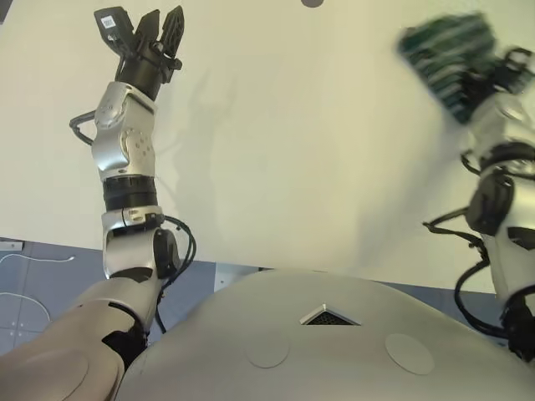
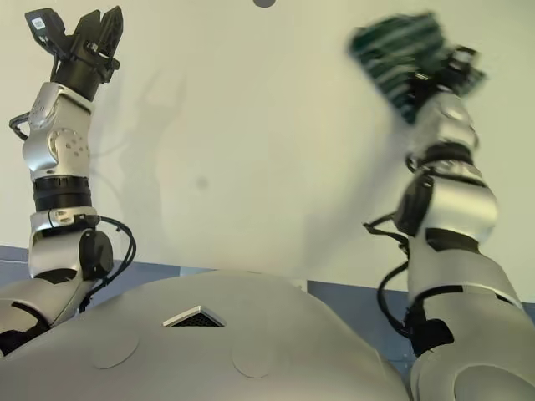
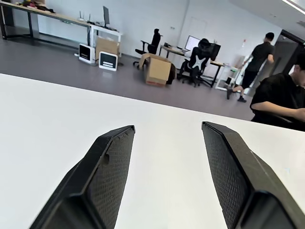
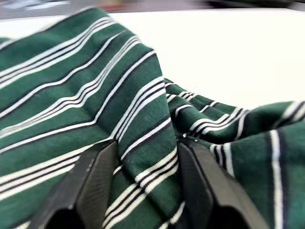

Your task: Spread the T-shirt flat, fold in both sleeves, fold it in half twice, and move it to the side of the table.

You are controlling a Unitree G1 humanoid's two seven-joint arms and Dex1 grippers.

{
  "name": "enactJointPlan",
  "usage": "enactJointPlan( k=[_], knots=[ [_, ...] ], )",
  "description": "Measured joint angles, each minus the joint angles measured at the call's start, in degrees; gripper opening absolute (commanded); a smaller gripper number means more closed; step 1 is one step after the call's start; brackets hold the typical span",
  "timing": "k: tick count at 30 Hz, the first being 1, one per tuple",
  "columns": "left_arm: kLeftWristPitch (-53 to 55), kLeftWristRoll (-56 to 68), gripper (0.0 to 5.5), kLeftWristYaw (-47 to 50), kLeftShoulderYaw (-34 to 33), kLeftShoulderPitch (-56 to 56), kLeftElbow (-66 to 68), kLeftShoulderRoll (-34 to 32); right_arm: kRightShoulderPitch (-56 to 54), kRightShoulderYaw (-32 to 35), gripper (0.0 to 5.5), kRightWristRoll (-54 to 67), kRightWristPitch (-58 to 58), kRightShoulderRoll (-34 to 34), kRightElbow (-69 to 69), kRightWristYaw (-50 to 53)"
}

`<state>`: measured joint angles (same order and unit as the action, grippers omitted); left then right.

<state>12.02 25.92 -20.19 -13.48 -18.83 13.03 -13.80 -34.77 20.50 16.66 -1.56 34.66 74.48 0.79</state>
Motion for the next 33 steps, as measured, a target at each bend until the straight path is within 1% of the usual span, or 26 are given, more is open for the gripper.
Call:
enactJointPlan(
  k=[1,3,5,7,9,12,14,17,21,24,33],
  knots=[
    [0.2,-0.3,2.59,2.08,-0.18,1.1,-1.71,0.49,2.64,2.76,2.23,1.28,-1.73,1.46,0.1,3.79],
    [0.18,-1.47,2.59,3.36,0.72,0.78,-2.45,1.8,2.24,2.96,2.23,1.07,-6.62,-1.33,-1.78,4.01],
    [0.04,-3.52,2.59,4.49,2.36,-0.97,-2.43,2.39,-0.17,-4.73,2.23,-5.56,-17.67,-8.81,-8.89,-0.45],
    [-1.05,-5.41,2.59,4.83,3.46,-2.36,-2.57,2.42,-3.48,-11.34,2.23,-10.75,-24.45,-12.86,-15.04,-4.05],
    [-1.61,-7.72,2.59,4.98,5.04,-2.24,-2.55,2.4,-3.33,-14.96,2.23,-12.58,-26.05,-18.14,-16.74,-7.63],
    [-4.48,-13.09,2.59,4.86,8.83,-2.09,-1.7,2.06,1.0,-16.95,2.23,-12.63,-24.86,-22.56,-16.7,-11.94],
    [-5.95,-15.72,2.59,4.99,10.1,-2.06,0.2,1.96,2.16,-17.19,2.23,-12.77,-23.48,-22.85,-16.71,-12.65],
    [-7.72,-19.64,2.59,5.89,11.0,-2.01,3.83,0.86,2.16,-15.77,2.23,-13.01,-21.33,-21.24,-16.63,-10.16],
    [-9.06,-20.02,2.59,6.2,10.77,-2.98,7.84,0.71,2.15,-12.88,2.23,-12.31,-21.05,-19.26,-16.6,-7.91],
    [-10.24,-20.01,2.59,6.48,9.92,-4.96,10.02,0.32,2.15,-12.65,2.23,-12.41,-21.17,-19.26,-16.69,-7.61],
    [-11.18,-19.87,2.59,6.42,8.88,-5.15,11.26,0.09,2.14,-9.31,2.23,-7.87,-19.62,-19.51,-19.29,-11.95]
  ],
)
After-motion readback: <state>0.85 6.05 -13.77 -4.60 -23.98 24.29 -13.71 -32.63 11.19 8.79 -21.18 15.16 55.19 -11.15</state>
